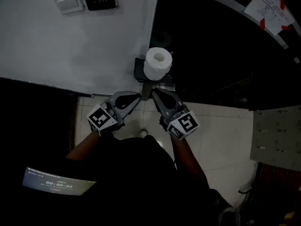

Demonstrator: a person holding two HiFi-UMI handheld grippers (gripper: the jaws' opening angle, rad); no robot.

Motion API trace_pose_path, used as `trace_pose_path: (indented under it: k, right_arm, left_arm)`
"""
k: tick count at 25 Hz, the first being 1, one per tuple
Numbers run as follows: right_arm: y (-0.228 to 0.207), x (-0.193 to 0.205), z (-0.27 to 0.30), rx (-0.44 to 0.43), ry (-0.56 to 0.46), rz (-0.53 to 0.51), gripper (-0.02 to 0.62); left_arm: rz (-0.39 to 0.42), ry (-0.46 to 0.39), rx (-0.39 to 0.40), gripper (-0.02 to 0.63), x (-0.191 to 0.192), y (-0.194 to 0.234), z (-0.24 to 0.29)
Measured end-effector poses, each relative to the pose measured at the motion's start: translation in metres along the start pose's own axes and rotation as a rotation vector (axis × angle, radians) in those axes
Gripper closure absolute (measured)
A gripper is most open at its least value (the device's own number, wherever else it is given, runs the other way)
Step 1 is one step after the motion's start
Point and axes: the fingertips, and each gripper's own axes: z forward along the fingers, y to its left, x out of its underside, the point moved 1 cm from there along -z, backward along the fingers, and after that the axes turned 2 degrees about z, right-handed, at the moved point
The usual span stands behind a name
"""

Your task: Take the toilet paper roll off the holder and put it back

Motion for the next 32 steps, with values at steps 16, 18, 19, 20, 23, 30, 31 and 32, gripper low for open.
trace_pose_path:
  k: [16,18,19,20,23,30,31,32]
  right_arm:
    - [-0.053,-0.034,0.014,0.214,-0.047,-0.046,0.221]
    - [-0.058,-0.037,0.02,0.226,-0.038,-0.036,0.162]
    - [-0.059,-0.037,0.023,0.229,-0.031,-0.035,0.153]
    - [-0.061,-0.037,0.026,0.232,-0.023,-0.038,0.146]
    - [-0.066,-0.035,0.035,0.248,0.008,-0.053,0.124]
    - [-0.077,-0.036,0.057,0.267,0.065,-0.057,0.1]
    - [-0.079,-0.037,0.059,0.268,0.073,-0.06,0.1]
    - [-0.081,-0.037,0.062,0.27,0.083,-0.062,0.1]
  left_arm:
    - [0.008,-0.005,-0.008,0.603,0.005,0.005,-0.007]
    - [0.009,-0.005,-0.01,0.603,0.005,0.006,-0.009]
    - [0.001,0.002,-0.011,0.603,0.005,0.006,-0.009]
    - [-0.004,0.006,-0.012,0.603,0.004,0.006,-0.009]
    - [-0.001,-0.004,-0.014,0.603,0.006,0.009,-0.01]
    - [-0.001,-0.012,-0.021,0.603,0.009,0.014,-0.011]
    - [0.0,-0.013,-0.023,0.603,0.01,0.014,-0.012]
    - [0.002,-0.014,-0.024,0.603,0.011,0.015,-0.012]
